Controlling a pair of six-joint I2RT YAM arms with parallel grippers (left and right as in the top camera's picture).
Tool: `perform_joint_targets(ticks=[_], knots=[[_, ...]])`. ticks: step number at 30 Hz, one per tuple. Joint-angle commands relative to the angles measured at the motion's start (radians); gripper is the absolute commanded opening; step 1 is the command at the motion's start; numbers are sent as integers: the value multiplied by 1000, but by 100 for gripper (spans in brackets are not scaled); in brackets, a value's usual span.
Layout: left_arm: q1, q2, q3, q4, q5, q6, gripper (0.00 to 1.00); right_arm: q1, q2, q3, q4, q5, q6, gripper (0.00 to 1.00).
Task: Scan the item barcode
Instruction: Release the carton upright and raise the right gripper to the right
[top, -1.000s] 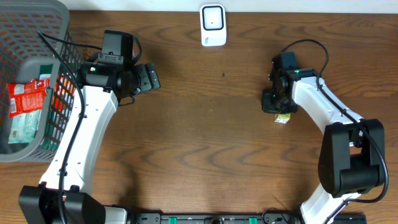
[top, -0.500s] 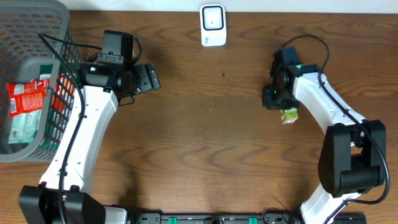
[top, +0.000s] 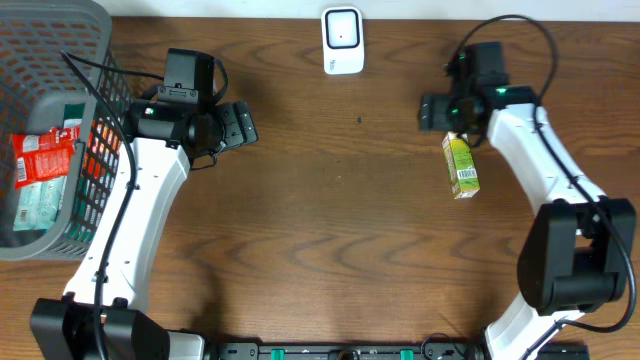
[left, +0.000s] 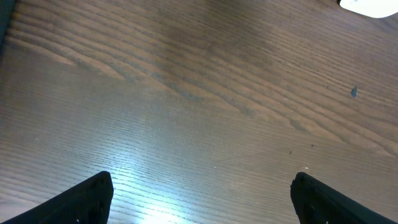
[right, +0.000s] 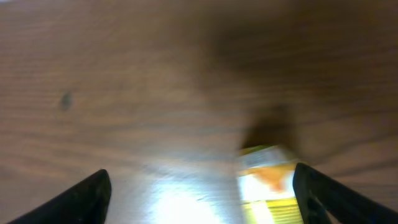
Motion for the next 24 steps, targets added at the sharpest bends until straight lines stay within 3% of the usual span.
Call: perform_joint_targets(ticks=[1,11,24], knots=[[2,6,5,-3,-5,13,92,-83,-20,23,33,83,2,99],[3,6,5,-3,-5,13,92,-272,-20,22,9,195,0,99],[2,6,5,-3,-5,13,92,-287,-20,22,9,195,0,99]])
